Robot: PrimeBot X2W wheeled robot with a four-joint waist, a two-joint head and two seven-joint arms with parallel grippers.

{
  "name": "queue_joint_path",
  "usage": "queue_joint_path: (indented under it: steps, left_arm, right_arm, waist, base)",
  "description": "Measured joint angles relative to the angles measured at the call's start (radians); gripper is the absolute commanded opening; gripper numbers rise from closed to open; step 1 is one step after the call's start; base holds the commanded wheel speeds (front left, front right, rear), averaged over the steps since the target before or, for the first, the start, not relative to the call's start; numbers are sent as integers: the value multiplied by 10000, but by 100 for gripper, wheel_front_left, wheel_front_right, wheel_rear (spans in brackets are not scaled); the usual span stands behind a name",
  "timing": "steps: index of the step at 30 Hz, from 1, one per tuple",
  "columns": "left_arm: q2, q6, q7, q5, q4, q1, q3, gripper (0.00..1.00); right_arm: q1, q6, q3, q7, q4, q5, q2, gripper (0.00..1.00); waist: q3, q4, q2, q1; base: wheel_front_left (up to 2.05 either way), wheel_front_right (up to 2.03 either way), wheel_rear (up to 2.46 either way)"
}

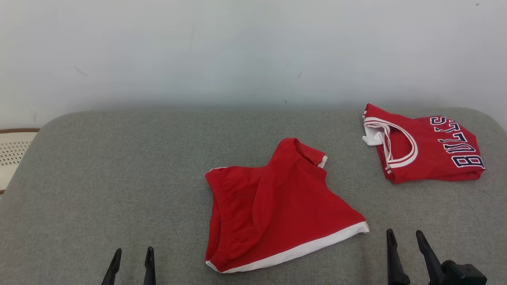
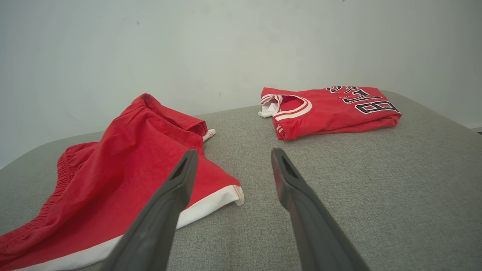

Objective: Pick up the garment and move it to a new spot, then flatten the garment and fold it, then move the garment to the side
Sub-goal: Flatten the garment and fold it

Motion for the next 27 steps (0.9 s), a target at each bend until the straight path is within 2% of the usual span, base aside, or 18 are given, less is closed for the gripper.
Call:
queue_joint_path:
  steps: [13, 21, 27]
  left_arm:
    - [17, -109, 10, -163, 65, -11, -151, 100]
    - [111, -838, 125, -186, 880, -557, -871, 100]
    - [117, -1423, 188, -38, 1969, -1281, -1737, 100]
  right_arm:
    - [-6, 0, -130, -27, 134, 21, 2, 100]
    - [-731, 0, -238, 128, 1072, 46, -59, 100]
    - [-1663, 0, -263, 203, 2485, 61, -272, 100]
  waist:
    - [42, 31, 0, 0]
    - [237, 8, 0, 0]
    - [479, 8, 0, 0]
  base:
    - [0, 0, 0]
    - [0, 0, 0]
    - [0, 0, 0]
